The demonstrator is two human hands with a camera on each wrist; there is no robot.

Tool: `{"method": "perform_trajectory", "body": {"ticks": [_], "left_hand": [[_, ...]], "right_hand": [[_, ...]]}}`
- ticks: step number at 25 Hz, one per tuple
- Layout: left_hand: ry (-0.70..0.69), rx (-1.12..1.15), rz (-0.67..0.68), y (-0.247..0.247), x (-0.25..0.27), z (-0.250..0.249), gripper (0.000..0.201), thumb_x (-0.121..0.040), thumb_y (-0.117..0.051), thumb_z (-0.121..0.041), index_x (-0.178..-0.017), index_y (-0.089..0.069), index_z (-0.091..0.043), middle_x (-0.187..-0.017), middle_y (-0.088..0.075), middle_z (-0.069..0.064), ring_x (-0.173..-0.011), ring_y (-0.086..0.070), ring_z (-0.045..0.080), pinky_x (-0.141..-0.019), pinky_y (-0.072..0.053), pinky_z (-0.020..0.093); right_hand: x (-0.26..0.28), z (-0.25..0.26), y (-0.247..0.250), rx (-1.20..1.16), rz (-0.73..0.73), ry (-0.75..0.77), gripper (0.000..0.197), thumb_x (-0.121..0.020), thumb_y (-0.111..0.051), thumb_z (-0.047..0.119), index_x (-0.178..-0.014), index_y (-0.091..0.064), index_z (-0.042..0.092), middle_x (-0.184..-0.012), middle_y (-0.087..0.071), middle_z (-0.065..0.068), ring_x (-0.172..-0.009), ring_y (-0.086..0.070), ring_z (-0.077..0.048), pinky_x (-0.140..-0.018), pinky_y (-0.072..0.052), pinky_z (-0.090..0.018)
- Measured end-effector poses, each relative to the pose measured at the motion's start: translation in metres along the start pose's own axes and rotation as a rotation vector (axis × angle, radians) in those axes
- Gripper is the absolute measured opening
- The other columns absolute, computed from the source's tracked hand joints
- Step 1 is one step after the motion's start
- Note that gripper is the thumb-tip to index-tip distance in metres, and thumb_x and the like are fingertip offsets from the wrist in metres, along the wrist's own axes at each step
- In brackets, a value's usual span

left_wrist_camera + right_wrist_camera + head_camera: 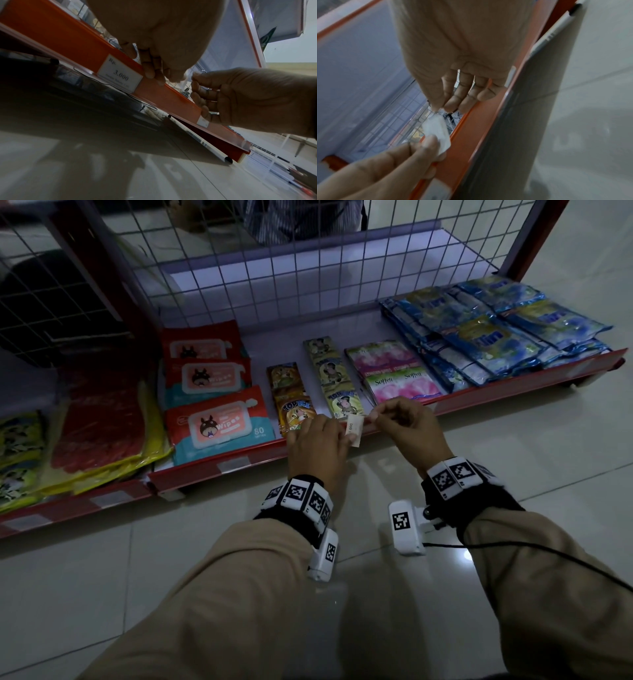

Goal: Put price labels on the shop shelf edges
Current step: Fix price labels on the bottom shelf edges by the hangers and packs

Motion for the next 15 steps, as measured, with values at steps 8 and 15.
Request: {"method": "perform_trajectory", "body": {"ticks": [8,15], "left_hand": [[-0.094,-0.154,0.052,-0.002,-0.001,-0.008,0.032,-0.096,-0.043,-0.034,-0.116,-0.056,-0.013,-0.12,-0.05,0.004,-0.115,-0.04,0.023,-0.093,-0.032,0.035],[-0.097,-0.076,-0.011,0.004,0.004,-0.011,0.028,-0.096,-0.044,-0.038,-0.104,-0.057,-0.015,-0.109,-0.054,0.003,-0.106,-0.044,0.022,-0.088,-0.033,0.033]], "right_hand": [[0.002,0.029,-0.03,1.037,0.213,0.354,0.017,-0.087,-0.06,0.021,-0.102,-0.066,0.024,-0.104,-0.067,0.001,-0.102,-0.051,-0.026,-0.088,-0.033,-0.041],[-0.01,0.031,0.004,0.608,0.06,0.324,0.009,-0.084,-0.065,0.008,-0.089,-0.066,0.016,-0.087,-0.067,0.003,-0.09,-0.055,-0.022,-0.082,-0.045,-0.043]]}}
Point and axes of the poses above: each hand's wrist, its own x-axis away from the middle knuckle, its own y-axis out of the back of the hand, z = x × y, the point moved 9 cm from there along -x, towards the middle knuckle
